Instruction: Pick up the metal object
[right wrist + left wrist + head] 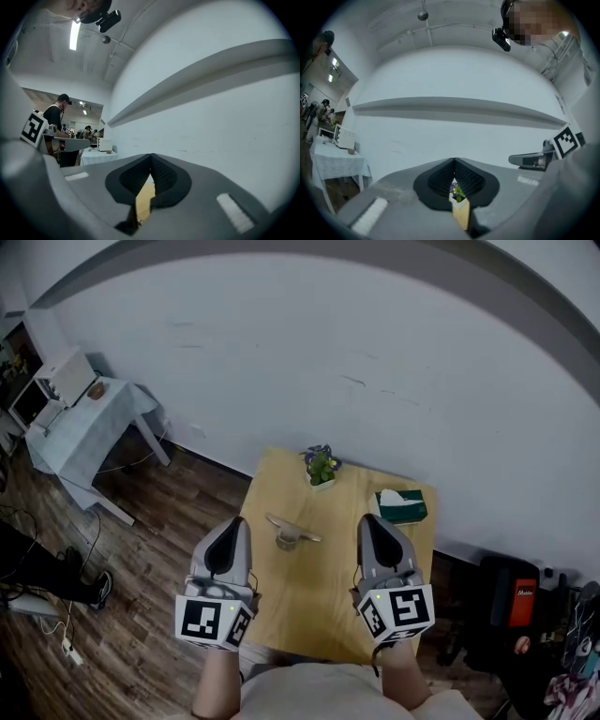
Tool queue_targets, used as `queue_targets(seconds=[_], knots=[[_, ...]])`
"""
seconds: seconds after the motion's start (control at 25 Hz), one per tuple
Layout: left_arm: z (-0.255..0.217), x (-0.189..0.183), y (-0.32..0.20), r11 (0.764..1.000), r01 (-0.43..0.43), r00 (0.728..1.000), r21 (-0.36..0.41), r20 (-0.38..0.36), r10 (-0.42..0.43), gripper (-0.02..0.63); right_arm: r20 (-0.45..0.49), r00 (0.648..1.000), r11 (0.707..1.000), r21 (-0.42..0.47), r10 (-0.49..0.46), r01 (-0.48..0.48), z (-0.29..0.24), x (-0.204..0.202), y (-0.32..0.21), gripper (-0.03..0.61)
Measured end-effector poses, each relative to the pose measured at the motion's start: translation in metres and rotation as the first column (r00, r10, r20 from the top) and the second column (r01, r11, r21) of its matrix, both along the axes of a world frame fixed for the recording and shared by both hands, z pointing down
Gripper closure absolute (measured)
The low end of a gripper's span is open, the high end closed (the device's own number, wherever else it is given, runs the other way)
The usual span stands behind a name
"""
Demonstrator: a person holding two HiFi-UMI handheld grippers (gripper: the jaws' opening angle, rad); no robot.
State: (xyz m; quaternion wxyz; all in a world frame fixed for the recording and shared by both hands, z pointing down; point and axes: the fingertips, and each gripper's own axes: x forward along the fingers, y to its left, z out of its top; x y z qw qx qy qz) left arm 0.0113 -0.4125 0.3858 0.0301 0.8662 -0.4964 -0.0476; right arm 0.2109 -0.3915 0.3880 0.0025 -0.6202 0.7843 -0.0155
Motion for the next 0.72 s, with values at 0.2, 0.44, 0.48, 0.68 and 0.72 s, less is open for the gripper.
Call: queue_targets(seconds=[0.2, 0.44, 0.48, 0.68, 0.72], knots=[[0.031, 0.007, -0.004, 0.998, -0.003, 0.999, -0.062, 0.033, 0.005, 0.611, 0.002, 1.0, 0.999, -0.049, -0.025, 0.025, 0.021, -0.002, -0.005, 0.577], [0.088, 0.018, 0.0, 0.982, -0.01, 0.994, -0.188, 0.102, 0.03, 0.611, 0.007, 0.999, 0.993, -0.109, -0.044, 0.045, 0.049, -0.004, -0.009, 0.577], [0.097, 0.02, 0.001, 0.978, -0.01, 0.993, -0.21, 0.11, 0.033, 0.611, 0.009, 0.999, 0.992, -0.119, -0.046, 0.047, 0.053, -0.004, -0.01, 0.577], [0.146, 0.025, 0.001, 0.942, -0.008, 0.989, -0.335, 0.134, 0.056, 0.611, 0.004, 0.998, 0.985, -0.165, -0.057, 0.057, 0.074, -0.005, -0.013, 0.577], [0.156, 0.026, 0.001, 0.933, -0.009, 0.988, -0.359, 0.138, 0.063, 0.609, 0.004, 0.998, 0.983, -0.173, -0.059, 0.059, 0.077, -0.005, -0.013, 0.577]])
